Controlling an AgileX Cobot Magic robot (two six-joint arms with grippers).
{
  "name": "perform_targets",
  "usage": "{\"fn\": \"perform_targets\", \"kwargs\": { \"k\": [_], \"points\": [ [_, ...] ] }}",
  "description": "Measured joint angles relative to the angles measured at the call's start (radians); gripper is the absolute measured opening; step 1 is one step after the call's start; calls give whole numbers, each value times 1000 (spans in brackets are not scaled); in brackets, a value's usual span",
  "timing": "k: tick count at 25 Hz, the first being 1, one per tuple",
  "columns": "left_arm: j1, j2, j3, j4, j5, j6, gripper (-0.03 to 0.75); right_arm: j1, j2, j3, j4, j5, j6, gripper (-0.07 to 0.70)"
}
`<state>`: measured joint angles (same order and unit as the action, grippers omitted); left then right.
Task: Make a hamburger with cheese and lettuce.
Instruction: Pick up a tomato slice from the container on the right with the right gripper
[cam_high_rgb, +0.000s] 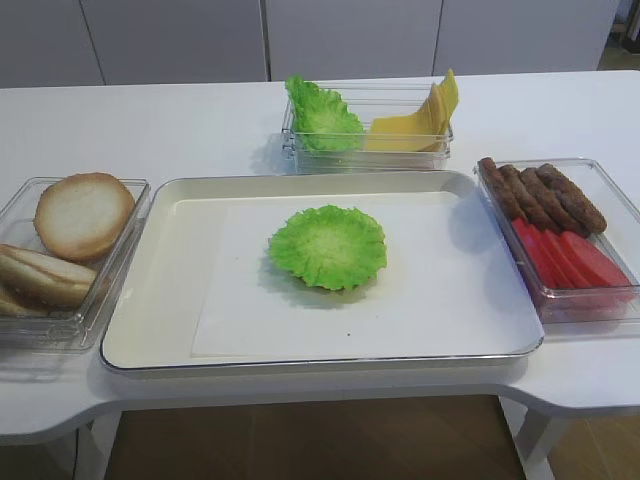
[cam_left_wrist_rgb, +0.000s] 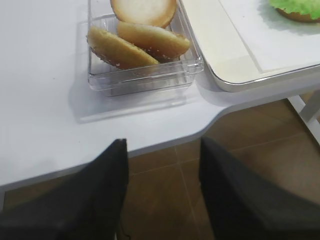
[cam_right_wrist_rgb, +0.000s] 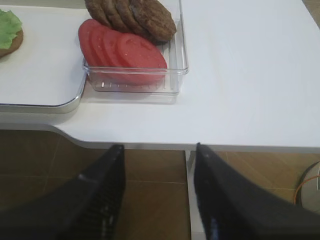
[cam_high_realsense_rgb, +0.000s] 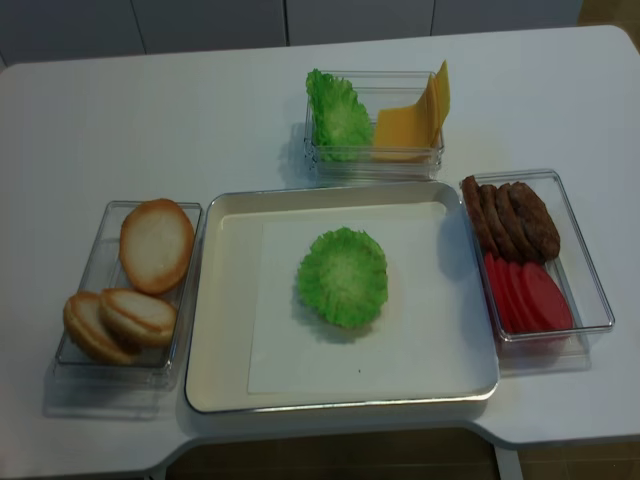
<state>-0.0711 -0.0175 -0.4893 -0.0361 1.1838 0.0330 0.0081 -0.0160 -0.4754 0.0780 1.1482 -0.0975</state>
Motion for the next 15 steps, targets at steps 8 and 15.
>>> {"fn": "perform_targets", "kwargs": {
  "k": [8, 15],
  "points": [
    [0, 0, 0, 0, 0, 0, 342, 0, 0, 0, 0, 0, 0, 343],
    [0, 0, 0, 0, 0, 0, 342, 0, 0, 0, 0, 0, 0, 343]
  ]
}}
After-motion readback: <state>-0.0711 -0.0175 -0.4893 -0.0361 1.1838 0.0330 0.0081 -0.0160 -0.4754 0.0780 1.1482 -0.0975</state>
